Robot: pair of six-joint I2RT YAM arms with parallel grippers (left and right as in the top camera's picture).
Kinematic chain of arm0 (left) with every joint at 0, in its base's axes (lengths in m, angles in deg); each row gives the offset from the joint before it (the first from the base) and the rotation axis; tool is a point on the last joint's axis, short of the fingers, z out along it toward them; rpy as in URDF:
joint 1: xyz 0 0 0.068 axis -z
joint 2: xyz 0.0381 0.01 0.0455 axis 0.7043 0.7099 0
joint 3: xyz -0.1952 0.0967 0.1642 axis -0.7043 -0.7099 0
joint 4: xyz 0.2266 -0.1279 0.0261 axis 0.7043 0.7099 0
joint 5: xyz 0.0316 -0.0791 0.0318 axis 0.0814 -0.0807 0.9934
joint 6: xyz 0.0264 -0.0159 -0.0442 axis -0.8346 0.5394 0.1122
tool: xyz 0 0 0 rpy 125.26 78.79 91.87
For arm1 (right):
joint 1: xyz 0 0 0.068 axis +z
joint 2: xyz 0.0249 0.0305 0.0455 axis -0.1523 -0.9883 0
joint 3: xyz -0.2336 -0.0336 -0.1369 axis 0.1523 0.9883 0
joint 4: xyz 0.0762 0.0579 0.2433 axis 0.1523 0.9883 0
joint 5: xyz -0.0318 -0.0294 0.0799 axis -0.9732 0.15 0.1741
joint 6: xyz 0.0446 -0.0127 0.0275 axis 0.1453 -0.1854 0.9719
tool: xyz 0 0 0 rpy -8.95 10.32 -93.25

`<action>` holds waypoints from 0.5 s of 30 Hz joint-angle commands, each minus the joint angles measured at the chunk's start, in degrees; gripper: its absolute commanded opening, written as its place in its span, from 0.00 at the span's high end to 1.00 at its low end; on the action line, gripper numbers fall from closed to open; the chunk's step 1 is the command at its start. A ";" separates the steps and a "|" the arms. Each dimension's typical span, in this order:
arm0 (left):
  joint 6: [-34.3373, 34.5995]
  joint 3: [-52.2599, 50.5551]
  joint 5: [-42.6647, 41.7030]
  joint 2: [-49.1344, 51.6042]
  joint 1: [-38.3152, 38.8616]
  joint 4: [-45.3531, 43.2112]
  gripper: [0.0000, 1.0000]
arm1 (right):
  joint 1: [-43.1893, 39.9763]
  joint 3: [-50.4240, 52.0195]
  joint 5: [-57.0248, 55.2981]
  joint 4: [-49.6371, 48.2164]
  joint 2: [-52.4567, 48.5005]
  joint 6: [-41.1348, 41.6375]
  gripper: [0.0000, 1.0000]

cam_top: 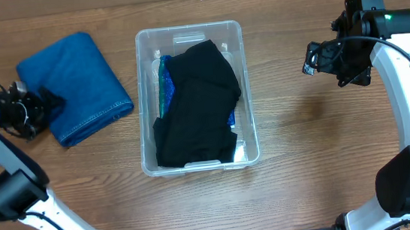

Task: Pack container
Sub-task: 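Move the left gripper to the teal towel and grasp its edge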

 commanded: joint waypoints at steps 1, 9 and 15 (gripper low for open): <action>-1.92 -0.90 -14.71 5.14 2.32 -2.51 0.00 | 0.15 -0.02 0.00 -0.11 0.07 -0.42 0.00; -4.15 -0.07 -30.10 -0.48 3.28 -0.81 0.96 | 0.15 -0.02 0.00 -0.09 0.07 -0.42 0.00; -3.54 -0.04 -29.73 -23.02 3.87 0.20 0.96 | 0.15 -0.02 0.04 -0.09 0.07 -0.42 0.00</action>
